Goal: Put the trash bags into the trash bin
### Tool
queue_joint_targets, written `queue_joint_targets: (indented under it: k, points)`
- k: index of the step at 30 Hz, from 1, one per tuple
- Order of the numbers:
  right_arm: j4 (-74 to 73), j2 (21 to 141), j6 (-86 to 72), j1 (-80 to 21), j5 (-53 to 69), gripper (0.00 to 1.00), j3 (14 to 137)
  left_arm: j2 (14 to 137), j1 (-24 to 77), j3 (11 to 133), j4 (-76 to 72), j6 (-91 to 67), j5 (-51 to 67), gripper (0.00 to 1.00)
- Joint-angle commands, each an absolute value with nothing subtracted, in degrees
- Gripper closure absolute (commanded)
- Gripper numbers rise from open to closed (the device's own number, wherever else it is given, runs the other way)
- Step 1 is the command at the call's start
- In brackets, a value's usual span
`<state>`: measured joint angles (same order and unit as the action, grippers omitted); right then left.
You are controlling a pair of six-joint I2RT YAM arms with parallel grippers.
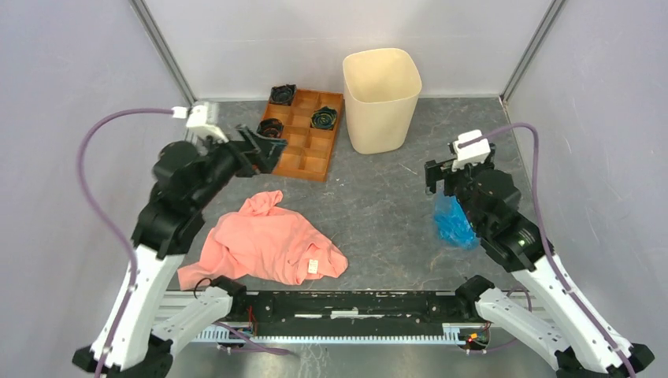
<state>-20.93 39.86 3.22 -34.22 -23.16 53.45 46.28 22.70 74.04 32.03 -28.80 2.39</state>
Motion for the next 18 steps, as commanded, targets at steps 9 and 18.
queue_joint_targets:
  k: [9, 18]
  points:
    - [-25.52, 47.21, -3.44, -28.87, -14.76, 0.02, 48.33, 59.45, 26.72, 66.04, 19.82, -22.04, 8.98, 0.00]
    - [-30.41, 49.50, -10.68, -26.48, -22.30, 0.02, 41.58, 58.12, 27.83, 59.28, 14.44, -19.50, 8.26, 0.00]
